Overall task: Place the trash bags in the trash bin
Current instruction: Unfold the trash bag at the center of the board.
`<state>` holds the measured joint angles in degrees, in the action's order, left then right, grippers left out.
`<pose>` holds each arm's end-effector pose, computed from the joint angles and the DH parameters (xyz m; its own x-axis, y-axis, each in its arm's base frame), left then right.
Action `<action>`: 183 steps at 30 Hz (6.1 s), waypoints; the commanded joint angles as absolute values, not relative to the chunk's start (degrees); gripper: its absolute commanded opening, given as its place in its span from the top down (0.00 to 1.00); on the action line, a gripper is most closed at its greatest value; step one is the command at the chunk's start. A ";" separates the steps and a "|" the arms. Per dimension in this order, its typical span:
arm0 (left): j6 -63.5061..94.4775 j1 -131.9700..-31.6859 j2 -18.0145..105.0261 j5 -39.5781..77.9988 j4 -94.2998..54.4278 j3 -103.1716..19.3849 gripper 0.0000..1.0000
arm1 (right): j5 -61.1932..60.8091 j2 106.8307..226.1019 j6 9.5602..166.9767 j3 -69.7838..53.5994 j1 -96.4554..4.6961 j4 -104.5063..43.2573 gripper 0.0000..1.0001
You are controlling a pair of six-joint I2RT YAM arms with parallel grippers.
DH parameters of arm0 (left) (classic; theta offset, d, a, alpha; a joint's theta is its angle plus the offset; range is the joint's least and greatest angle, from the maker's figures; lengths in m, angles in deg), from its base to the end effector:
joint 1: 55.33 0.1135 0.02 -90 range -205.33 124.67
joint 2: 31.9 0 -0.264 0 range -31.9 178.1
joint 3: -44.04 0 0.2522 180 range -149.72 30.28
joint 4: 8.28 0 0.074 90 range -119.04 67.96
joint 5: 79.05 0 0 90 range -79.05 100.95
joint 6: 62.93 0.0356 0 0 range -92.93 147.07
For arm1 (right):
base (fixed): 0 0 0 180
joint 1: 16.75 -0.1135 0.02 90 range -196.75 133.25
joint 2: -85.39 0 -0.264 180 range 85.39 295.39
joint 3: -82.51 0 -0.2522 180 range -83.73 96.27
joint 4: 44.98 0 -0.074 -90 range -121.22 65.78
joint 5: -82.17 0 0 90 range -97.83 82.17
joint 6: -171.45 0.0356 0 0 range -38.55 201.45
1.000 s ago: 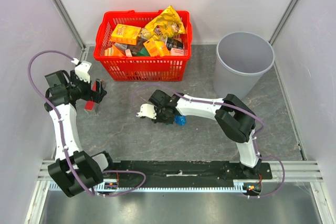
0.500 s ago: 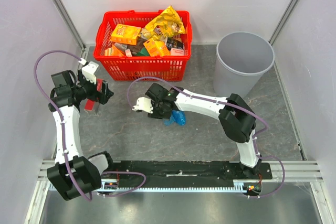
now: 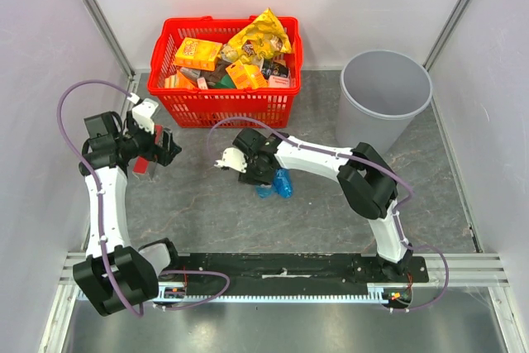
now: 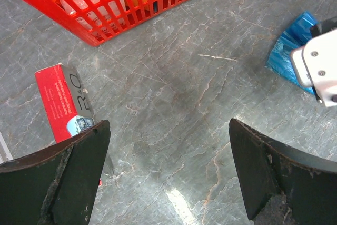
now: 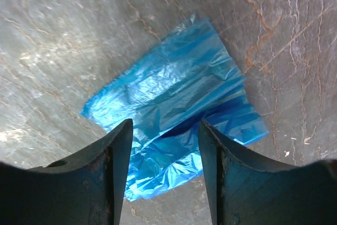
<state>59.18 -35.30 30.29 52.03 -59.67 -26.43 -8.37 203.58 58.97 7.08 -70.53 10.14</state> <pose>0.2147 0.0534 0.3144 -0.4415 0.2655 -0.8571 0.5044 0.8635 0.0077 0.2541 0.3464 0.1847 -0.2011 -0.9217 -0.3317 -0.9541 0.2610 -0.1468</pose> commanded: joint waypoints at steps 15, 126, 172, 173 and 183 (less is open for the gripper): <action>57.12 -36.52 29.53 53.31 -58.08 -25.53 0.00 | -2.48 206.50 60.01 6.45 -68.08 9.48 0.43; 13.71 -63.68 39.64 65.00 -35.23 -37.93 0.56 | 13.44 188.57 65.90 34.66 -66.85 19.23 1.00; 16.69 -63.50 36.39 69.75 -52.10 -72.11 0.98 | -0.10 180.31 66.95 1.01 -52.97 6.31 0.36; 17.13 -63.76 36.39 69.40 -52.62 -72.64 0.98 | 0.51 180.31 66.52 0.57 -52.88 6.31 0.35; 26.96 -63.59 34.37 63.17 -62.10 -72.56 0.98 | 10.79 180.83 60.55 -4.27 -52.44 7.10 0.32</action>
